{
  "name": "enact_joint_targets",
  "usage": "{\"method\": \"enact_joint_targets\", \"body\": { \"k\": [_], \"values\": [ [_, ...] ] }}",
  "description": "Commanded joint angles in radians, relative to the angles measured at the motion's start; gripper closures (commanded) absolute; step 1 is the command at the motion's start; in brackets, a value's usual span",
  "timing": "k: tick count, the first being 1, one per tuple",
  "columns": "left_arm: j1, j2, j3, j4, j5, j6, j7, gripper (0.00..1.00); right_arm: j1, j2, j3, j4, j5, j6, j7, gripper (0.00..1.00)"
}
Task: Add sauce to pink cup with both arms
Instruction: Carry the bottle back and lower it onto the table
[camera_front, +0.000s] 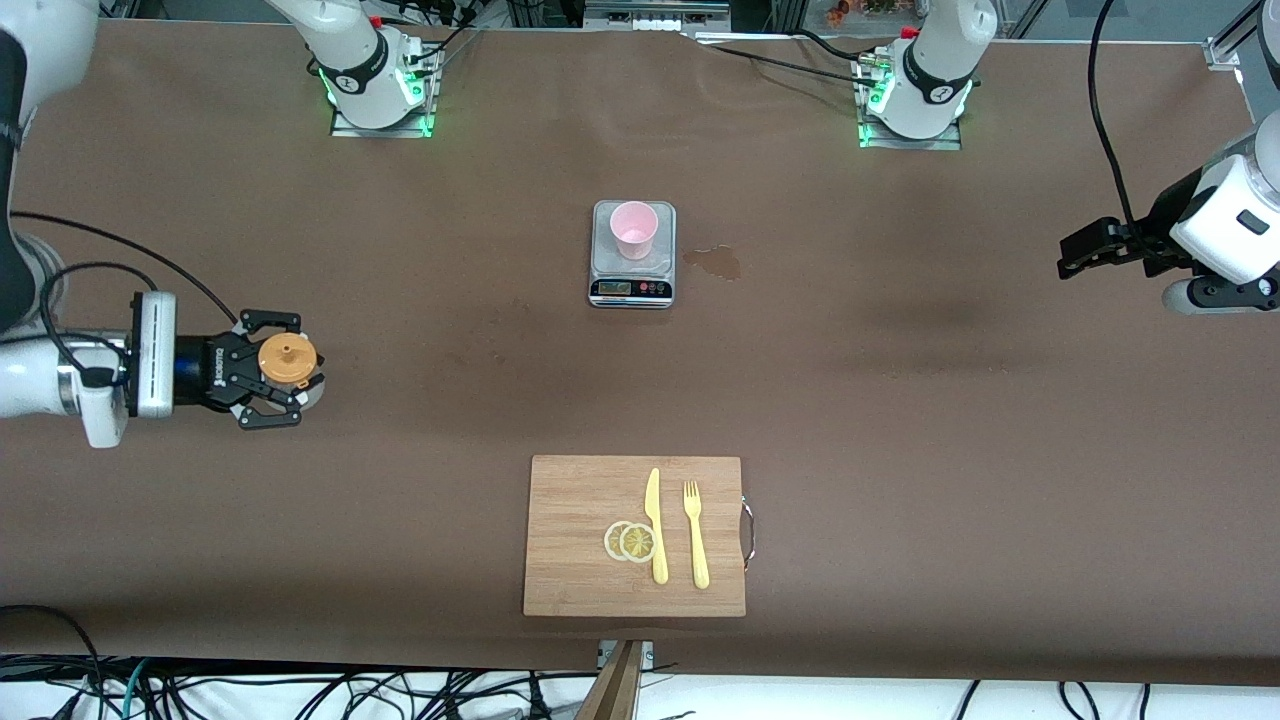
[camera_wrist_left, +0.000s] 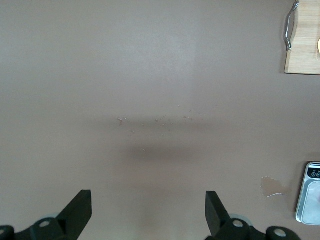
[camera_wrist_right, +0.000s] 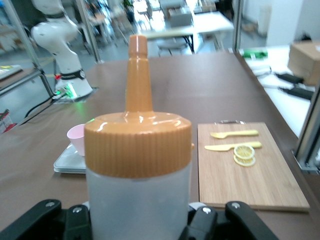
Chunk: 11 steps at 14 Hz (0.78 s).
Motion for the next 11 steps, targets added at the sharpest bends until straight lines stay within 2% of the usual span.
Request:
{"method": "enact_joint_targets", "body": {
  "k": [1, 4, 7, 9, 11],
  "values": [
    [-0.006, 0.007, 0.005, 0.022, -0.003, -0.012, 0.022, 0.00, -0.018, 0.128, -0.037, 0.045, 0.105, -0.117, -0.155, 1.00],
    [-0.006, 0.007, 0.005, 0.022, -0.003, -0.012, 0.022, 0.00, -0.021, 0.230, -0.051, 0.000, 0.245, -0.206, -0.261, 1.00],
    [-0.006, 0.009, 0.005, 0.022, -0.003, -0.012, 0.022, 0.00, -0.023, 0.301, -0.051, -0.020, 0.277, -0.229, -0.350, 1.00],
    [-0.006, 0.009, 0.005, 0.022, -0.003, -0.012, 0.022, 0.00, -0.025, 0.388, -0.051, -0.023, 0.345, -0.298, -0.377, 1.00],
    [-0.006, 0.009, 0.005, 0.022, -0.003, -0.012, 0.022, 0.00, -0.025, 0.416, -0.053, -0.043, 0.365, -0.323, -0.400, 1.00]
  ]
}}
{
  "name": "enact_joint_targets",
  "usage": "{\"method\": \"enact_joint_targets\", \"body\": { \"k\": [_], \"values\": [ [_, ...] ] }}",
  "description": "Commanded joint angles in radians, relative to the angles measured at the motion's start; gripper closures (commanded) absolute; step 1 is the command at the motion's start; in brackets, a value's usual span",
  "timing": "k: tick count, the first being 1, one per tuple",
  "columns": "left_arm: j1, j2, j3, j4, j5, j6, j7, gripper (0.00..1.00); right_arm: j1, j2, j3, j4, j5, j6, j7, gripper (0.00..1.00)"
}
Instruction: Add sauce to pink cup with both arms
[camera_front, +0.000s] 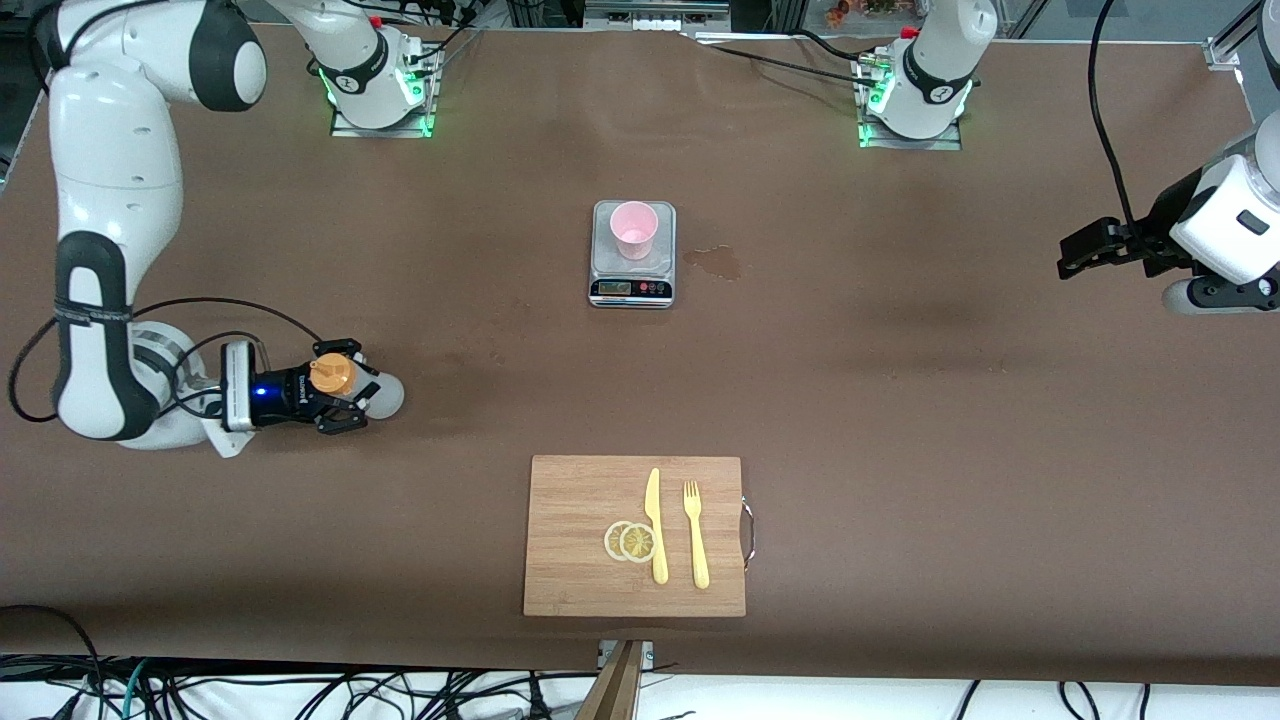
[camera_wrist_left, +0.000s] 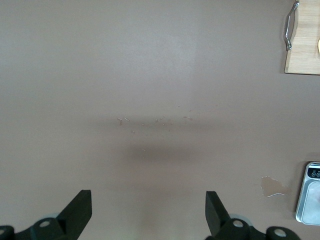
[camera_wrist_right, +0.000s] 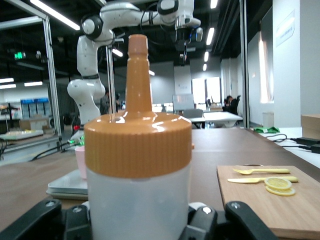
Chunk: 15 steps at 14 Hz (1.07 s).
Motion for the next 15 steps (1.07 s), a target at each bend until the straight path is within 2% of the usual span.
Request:
{"method": "enact_joint_targets", "body": {
  "k": [1, 9, 10, 11, 15],
  "values": [
    [-0.006, 0.009, 0.005, 0.022, -0.003, -0.012, 0.022, 0.00, -0.004, 0.031, -0.005, -0.012, 0.034, -0.046, -0.036, 1.00],
    [-0.006, 0.009, 0.005, 0.022, -0.003, -0.012, 0.022, 0.00, -0.018, 0.071, -0.040, -0.016, -0.010, -0.003, -0.109, 0.99],
    [-0.006, 0.009, 0.005, 0.022, -0.003, -0.012, 0.022, 0.00, -0.018, 0.074, -0.042, -0.015, -0.010, 0.009, -0.149, 0.72],
    [-0.006, 0.009, 0.005, 0.022, -0.003, -0.012, 0.022, 0.00, -0.017, 0.072, -0.043, -0.015, -0.012, 0.011, -0.159, 0.01],
    [-0.006, 0.009, 0.005, 0.022, -0.003, -0.012, 0.022, 0.00, -0.017, 0.069, -0.053, -0.012, -0.012, 0.002, -0.148, 0.00]
  ]
}}
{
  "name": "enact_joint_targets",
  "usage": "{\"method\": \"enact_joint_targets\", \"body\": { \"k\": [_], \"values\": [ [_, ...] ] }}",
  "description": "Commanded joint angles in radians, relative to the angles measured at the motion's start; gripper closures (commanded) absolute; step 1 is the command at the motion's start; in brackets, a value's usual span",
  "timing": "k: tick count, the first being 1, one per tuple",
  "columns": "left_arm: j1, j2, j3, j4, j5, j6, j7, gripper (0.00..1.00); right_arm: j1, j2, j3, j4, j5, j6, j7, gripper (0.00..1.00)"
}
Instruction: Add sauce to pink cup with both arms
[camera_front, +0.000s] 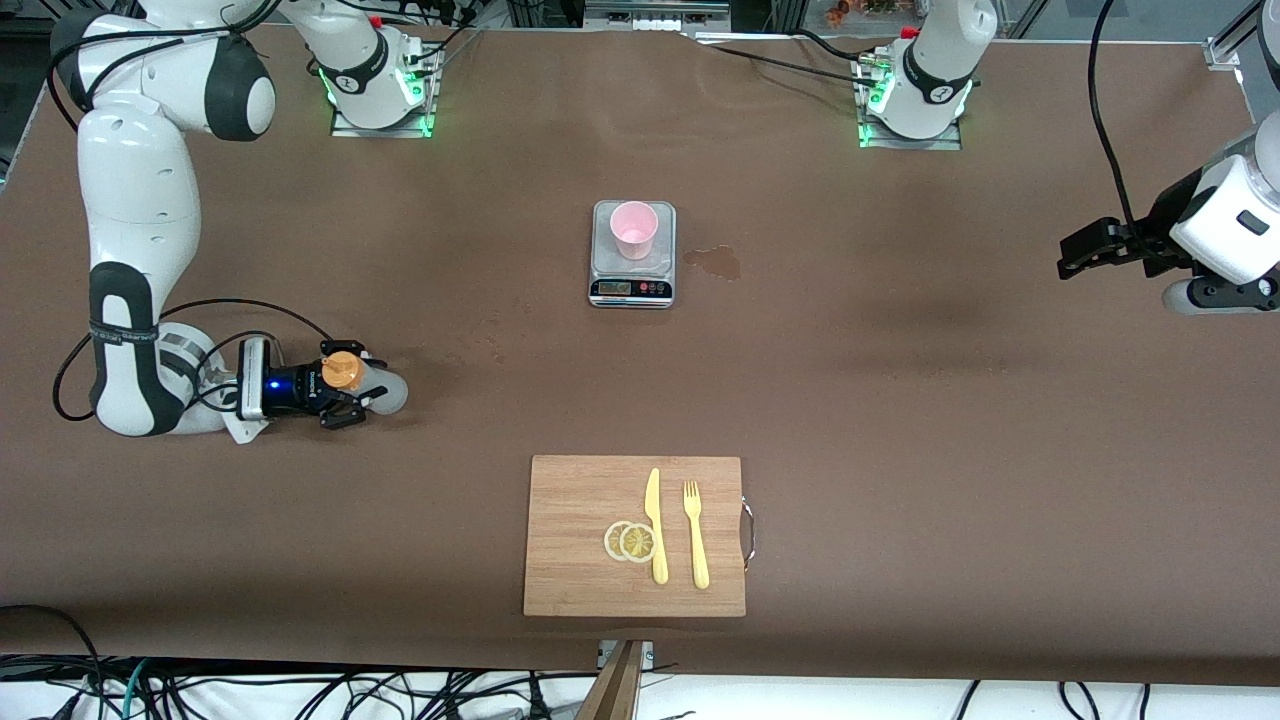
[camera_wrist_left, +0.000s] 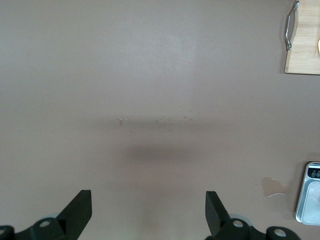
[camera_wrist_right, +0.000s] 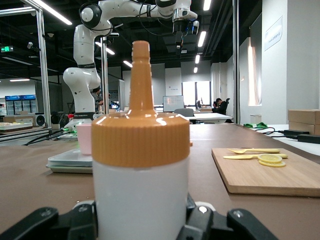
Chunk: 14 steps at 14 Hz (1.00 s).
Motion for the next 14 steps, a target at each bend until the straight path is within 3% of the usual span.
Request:
{"method": "enact_joint_targets", "body": {
  "k": [1, 4, 7, 9, 11, 14],
  "values": [
    [-0.006, 0.009, 0.005, 0.022, -0.003, -0.012, 0.022, 0.00, -0.003, -0.008, -0.008, 0.002, -0.015, 0.005, -0.022, 0.00],
    [-0.001, 0.010, 0.005, 0.022, -0.003, -0.012, 0.023, 0.00, -0.005, -0.035, -0.059, 0.002, -0.047, -0.024, -0.033, 0.00],
    [-0.003, 0.009, 0.005, 0.022, -0.003, -0.013, 0.022, 0.00, -0.006, -0.049, -0.161, 0.029, -0.091, -0.064, -0.025, 0.00],
    [-0.003, 0.009, 0.005, 0.022, -0.003, -0.013, 0.022, 0.00, -0.023, -0.092, -0.186, 0.065, -0.154, -0.067, 0.015, 0.00],
    [-0.003, 0.006, 0.004, 0.022, -0.003, -0.018, 0.022, 0.00, -0.023, -0.170, -0.204, 0.095, -0.208, -0.042, 0.114, 0.00],
    [-0.012, 0.006, 0.001, 0.022, -0.003, -0.021, 0.020, 0.00, -0.017, -0.348, -0.195, 0.092, -0.355, 0.081, 0.333, 0.00]
  ]
}}
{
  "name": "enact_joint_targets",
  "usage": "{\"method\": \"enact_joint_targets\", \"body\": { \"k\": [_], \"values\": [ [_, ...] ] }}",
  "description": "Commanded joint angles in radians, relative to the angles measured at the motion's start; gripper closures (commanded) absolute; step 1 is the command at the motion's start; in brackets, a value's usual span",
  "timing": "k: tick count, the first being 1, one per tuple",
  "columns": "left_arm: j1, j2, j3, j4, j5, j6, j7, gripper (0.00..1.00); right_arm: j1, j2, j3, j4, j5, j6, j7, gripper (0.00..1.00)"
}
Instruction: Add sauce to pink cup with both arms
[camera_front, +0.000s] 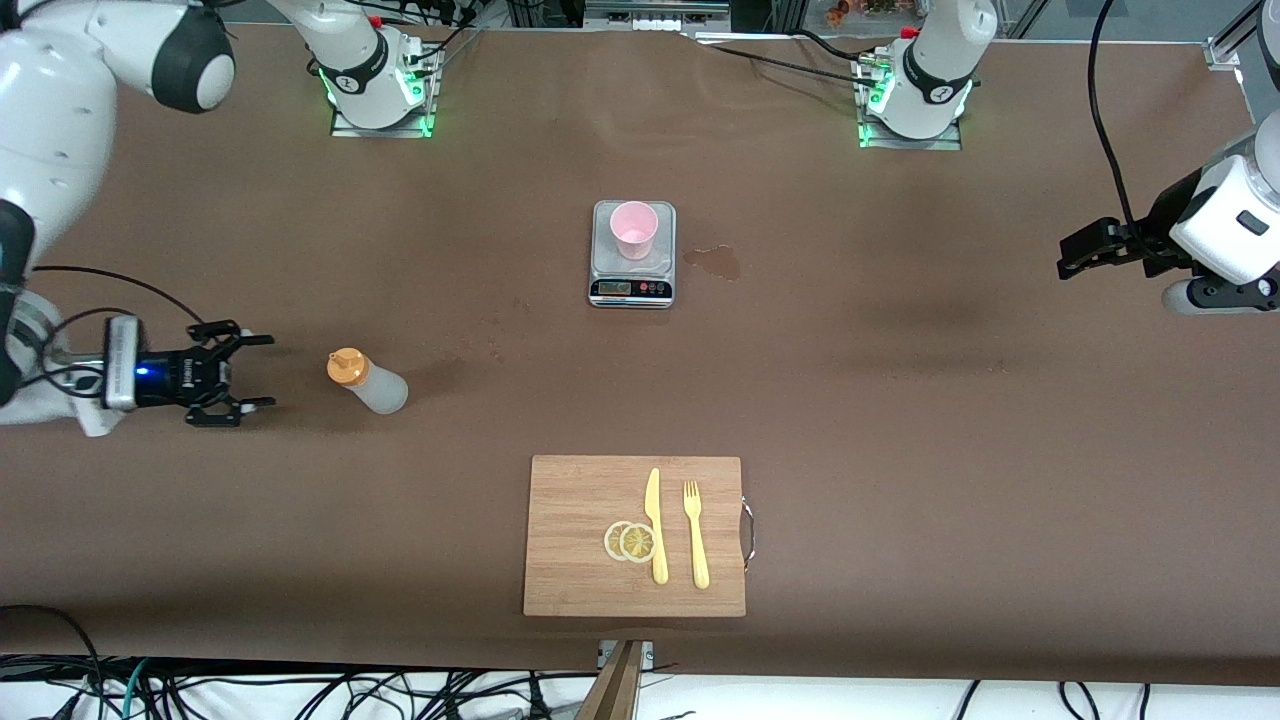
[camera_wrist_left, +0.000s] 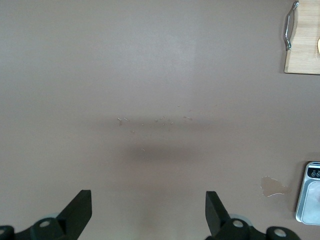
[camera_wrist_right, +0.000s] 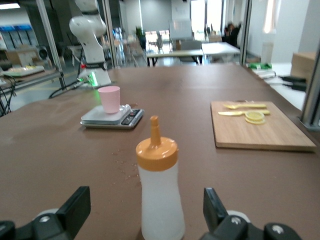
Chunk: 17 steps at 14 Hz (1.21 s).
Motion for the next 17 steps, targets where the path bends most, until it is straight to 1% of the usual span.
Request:
{"method": "enact_joint_targets", "body": {
  "k": [1, 2, 4, 6, 9, 10, 12, 13, 15, 16, 17],
  "values": [
    [-0.009, 0.004, 0.004, 0.022, -0.003, -0.023, 0.020, 0.00, 0.016, -0.192, 0.025, -0.043, -0.152, 0.093, 0.251, 0.00],
    [-0.009, 0.004, 0.004, 0.022, -0.003, -0.023, 0.020, 0.00, 0.023, -0.252, 0.052, -0.058, -0.213, 0.119, 0.350, 0.00],
    [-0.009, 0.004, 0.003, 0.022, -0.003, -0.024, 0.020, 0.00, 0.026, -0.367, 0.101, -0.060, -0.388, 0.202, 0.526, 0.00],
    [-0.009, 0.004, 0.004, 0.022, -0.003, -0.027, 0.020, 0.00, 0.036, -0.479, 0.155, -0.063, -0.566, 0.233, 0.738, 0.00],
    [-0.009, 0.004, 0.004, 0.022, -0.003, -0.027, 0.020, 0.00, 0.042, -0.625, 0.233, -0.104, -0.785, 0.274, 1.011, 0.00],
    [-0.009, 0.004, 0.004, 0.022, -0.003, -0.027, 0.020, 0.00, 0.055, -0.670, 0.259, -0.117, -0.848, 0.294, 1.115, 0.00],
    [-0.009, 0.004, 0.004, 0.022, -0.003, -0.027, 0.022, 0.00, 0.059, -0.704, 0.311, -0.111, -0.912, 0.288, 1.322, 0.00],
    [-0.009, 0.004, 0.004, 0.022, -0.003, -0.027, 0.022, 0.00, 0.059, -0.722, 0.339, -0.112, -0.970, 0.300, 1.398, 0.00],
    [-0.009, 0.004, 0.004, 0.022, -0.003, -0.029, 0.020, 0.00, 0.064, -0.777, 0.419, -0.121, -1.086, 0.352, 1.549, 0.00],
    [-0.009, 0.001, 0.004, 0.022, -0.003, -0.029, 0.020, 0.00, 0.069, -0.800, 0.439, -0.127, -1.132, 0.357, 1.643, 0.00],
    [-0.009, 0.001, 0.004, 0.024, -0.003, -0.029, 0.020, 0.00, 0.093, -0.822, 0.442, -0.134, -1.162, 0.357, 1.700, 0.00]
  ]
}}
